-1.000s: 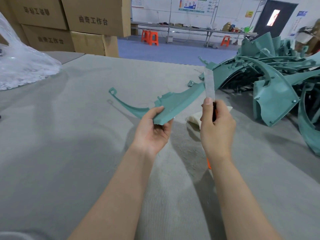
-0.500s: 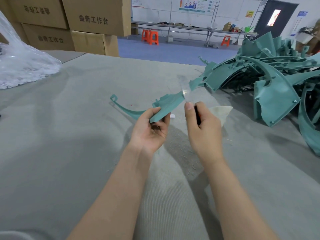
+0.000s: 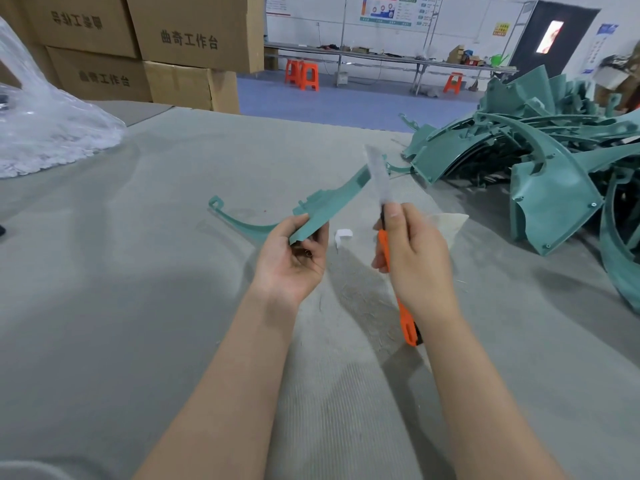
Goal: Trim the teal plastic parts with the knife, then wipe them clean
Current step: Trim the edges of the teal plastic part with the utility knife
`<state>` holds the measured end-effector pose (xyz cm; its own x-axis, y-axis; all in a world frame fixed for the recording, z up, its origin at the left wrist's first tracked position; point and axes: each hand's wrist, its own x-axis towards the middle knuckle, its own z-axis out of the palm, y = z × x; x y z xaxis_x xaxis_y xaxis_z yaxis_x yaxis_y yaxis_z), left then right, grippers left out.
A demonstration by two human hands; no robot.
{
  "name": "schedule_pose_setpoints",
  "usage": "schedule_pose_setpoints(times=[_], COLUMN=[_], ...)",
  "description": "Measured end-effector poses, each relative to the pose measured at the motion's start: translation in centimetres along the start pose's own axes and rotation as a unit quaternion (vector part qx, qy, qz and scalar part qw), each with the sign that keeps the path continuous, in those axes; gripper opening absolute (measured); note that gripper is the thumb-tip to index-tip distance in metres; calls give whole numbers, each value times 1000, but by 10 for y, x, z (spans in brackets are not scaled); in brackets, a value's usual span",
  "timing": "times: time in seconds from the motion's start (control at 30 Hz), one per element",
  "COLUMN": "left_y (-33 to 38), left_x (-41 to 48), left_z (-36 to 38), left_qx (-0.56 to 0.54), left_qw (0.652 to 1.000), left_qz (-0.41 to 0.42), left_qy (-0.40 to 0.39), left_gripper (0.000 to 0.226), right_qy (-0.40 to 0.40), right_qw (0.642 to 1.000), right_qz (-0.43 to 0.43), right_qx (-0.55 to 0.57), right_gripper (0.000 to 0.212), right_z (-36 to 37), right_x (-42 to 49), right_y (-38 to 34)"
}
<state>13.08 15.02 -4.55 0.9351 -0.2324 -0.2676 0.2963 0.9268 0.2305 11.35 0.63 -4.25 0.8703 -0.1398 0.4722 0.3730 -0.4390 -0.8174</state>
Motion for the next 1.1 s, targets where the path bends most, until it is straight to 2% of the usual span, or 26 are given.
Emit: schedule_pose_setpoints(times=[0.1, 0.27, 0.4, 0.77, 1.1], left_y=[-1, -2, -3, -3, -1], left_x=[0, -4, -5, -6, -6], left_z=[-1, 1, 2, 2, 5], left_qx=[12, 22, 18, 3, -11], left_qw=[1000, 999, 999, 999, 1000], left_qz=[-20, -28, -40, -38, -19], left_qy=[-2, -2, -11, -24, -5], left_gripper=[11, 12, 10, 11, 21], right_qy=[30, 89, 105, 70, -17], right_qw=[998, 995, 994, 996, 997], right_qz=[47, 33, 20, 7, -67], right_qx=[34, 16, 8, 46, -24], right_gripper=[37, 40, 40, 39, 39], right_z=[-6, -9, -8, -3, 7], right_x=[4, 7, 6, 1, -6], right_y=[5, 10, 8, 3, 4])
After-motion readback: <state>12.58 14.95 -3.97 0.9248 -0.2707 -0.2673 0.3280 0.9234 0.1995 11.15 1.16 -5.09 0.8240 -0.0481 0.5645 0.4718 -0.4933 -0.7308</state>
